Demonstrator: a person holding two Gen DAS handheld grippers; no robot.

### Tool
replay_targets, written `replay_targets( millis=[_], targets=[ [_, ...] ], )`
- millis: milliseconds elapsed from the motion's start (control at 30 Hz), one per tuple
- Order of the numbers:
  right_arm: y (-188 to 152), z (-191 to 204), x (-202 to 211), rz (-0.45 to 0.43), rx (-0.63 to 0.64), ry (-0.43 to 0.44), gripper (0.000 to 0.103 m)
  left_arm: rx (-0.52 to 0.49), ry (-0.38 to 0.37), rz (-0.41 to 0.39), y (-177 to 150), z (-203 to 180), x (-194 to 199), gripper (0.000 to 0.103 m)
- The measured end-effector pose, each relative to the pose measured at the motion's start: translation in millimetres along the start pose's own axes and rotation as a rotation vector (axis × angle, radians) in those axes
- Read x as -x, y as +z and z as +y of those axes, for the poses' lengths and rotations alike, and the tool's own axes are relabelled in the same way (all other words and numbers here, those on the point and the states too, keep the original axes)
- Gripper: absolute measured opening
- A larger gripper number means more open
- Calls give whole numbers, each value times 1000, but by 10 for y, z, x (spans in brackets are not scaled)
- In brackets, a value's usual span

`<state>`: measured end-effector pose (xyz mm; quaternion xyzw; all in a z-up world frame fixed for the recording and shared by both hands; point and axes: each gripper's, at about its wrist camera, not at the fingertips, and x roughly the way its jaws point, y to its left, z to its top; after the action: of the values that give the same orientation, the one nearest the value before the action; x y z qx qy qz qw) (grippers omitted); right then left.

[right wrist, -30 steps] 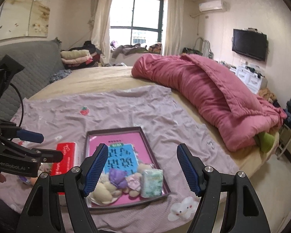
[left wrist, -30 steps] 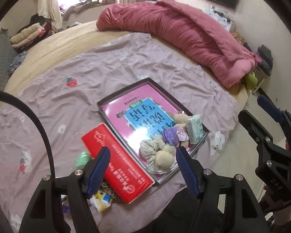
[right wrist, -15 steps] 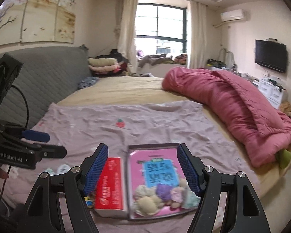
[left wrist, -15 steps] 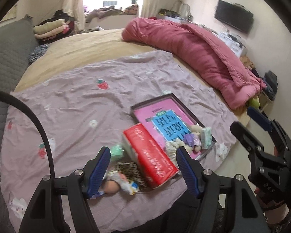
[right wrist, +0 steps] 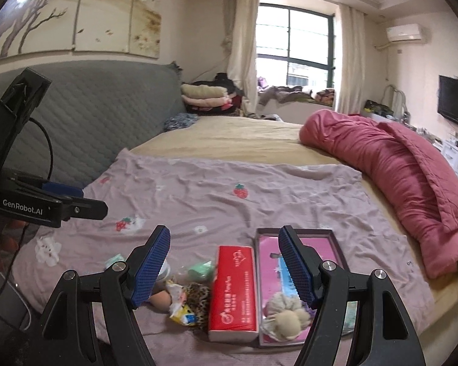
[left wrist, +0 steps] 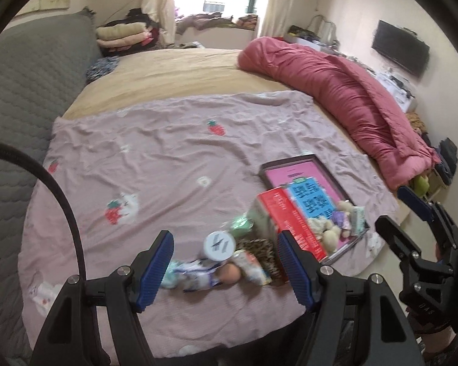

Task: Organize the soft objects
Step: 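Move both tools back toward the pile of snack bags and jar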

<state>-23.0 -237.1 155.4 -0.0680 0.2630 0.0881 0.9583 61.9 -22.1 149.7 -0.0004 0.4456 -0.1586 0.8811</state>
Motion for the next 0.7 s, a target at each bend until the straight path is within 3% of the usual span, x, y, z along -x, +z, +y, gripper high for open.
replay_targets(
  millis=[300,700],
  targets=[
    [-208,215,-123,38,34,38,75,102,-2,33,-400,401,-130,70],
    [-831,622,-558,198,128,106,75,107,10,162,-799,355,-682,70]
  ],
)
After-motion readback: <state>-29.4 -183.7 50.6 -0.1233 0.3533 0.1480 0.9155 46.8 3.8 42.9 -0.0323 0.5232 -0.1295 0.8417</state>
